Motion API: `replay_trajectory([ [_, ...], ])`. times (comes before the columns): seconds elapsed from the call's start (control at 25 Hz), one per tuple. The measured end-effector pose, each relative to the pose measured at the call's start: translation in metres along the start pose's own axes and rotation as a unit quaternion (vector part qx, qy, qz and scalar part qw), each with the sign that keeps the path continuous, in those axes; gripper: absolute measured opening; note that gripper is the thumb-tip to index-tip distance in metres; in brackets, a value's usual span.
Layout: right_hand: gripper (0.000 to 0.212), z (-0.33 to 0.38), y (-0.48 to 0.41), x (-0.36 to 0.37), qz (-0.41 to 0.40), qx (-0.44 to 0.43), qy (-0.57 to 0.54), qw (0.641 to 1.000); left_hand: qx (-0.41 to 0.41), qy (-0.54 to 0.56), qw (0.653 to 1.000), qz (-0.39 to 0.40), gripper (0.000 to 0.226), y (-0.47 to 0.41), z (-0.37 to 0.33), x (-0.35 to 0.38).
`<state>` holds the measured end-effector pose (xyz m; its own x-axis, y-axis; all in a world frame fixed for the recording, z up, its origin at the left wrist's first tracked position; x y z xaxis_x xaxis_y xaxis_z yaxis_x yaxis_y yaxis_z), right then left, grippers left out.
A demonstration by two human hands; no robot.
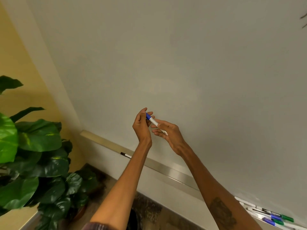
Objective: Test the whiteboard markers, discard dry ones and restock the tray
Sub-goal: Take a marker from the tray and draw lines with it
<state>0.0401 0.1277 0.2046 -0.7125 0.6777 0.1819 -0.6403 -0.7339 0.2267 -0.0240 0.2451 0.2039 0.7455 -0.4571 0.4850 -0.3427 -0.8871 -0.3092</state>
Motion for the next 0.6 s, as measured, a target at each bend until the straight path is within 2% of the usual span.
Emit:
replay_trajectory([
  [0.12,0.031,-0.044,-0.02,0.026,0.004,0.057,0.115,0.992,-0.009,-0.063,0.998,-0.007,0.027,0.004,0.026,-0.051],
  [0.2,0.027,-0.072,-0.029,0.042,0.015,0.085,0.154,0.984,-0.027,-0.094,0.995,-0.017,0.026,0.011,0.043,-0.085],
  [0.44,0.024,-0.162,-0.054,0.084,0.049,0.191,0.184,0.963,-0.091,-0.158,0.981,-0.057,0.025,0.027,0.08,-0.183],
  [0.6,0.021,-0.227,-0.059,0.098,0.037,0.271,0.198,0.941,-0.175,-0.232,0.953,-0.082,0.023,0.042,0.109,-0.252],
])
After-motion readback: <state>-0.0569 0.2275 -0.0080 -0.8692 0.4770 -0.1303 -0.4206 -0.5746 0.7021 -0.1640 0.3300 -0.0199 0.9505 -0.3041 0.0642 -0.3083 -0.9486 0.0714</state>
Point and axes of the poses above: each hand's wrist, its own y-axis away from the middle knuckle, its own x-axis out of the palm, z = x × y, the point moved 8 cm from there along -y, towards the middle knuckle, and after that the axes turned 15 degrees about x, right-handed, at the moved point
